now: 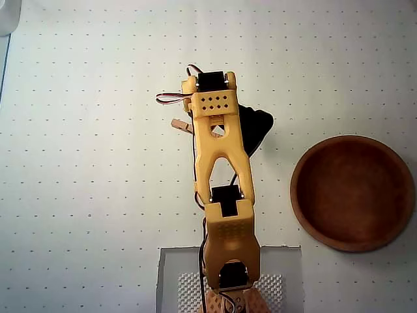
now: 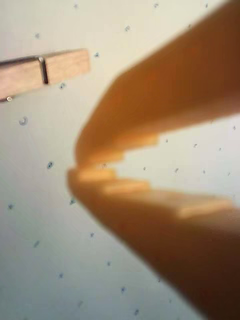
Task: Grasp a clothespin and put it in the bowl.
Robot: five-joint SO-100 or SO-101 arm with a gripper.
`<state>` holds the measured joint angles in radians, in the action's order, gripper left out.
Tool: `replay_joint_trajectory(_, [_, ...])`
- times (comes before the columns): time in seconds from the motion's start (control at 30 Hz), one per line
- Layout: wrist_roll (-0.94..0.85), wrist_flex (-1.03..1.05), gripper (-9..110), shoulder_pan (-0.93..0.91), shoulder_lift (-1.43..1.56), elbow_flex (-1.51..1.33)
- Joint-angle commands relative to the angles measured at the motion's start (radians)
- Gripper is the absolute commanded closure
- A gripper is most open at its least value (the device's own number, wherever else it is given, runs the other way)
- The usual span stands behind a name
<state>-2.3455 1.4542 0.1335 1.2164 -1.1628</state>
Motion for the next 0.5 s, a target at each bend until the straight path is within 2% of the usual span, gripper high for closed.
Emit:
replay_joint_trajectory(0.0, [-0.044, 0.006, 104, 0.002, 0.014, 0.051])
replay_joint_trajectory(0.37, [-0.063, -0.005, 104, 0.006, -0.077, 0.067])
replay_joint_trajectory(0.47, [-0.114, -0.005, 104, 0.014, -0.080, 0.067])
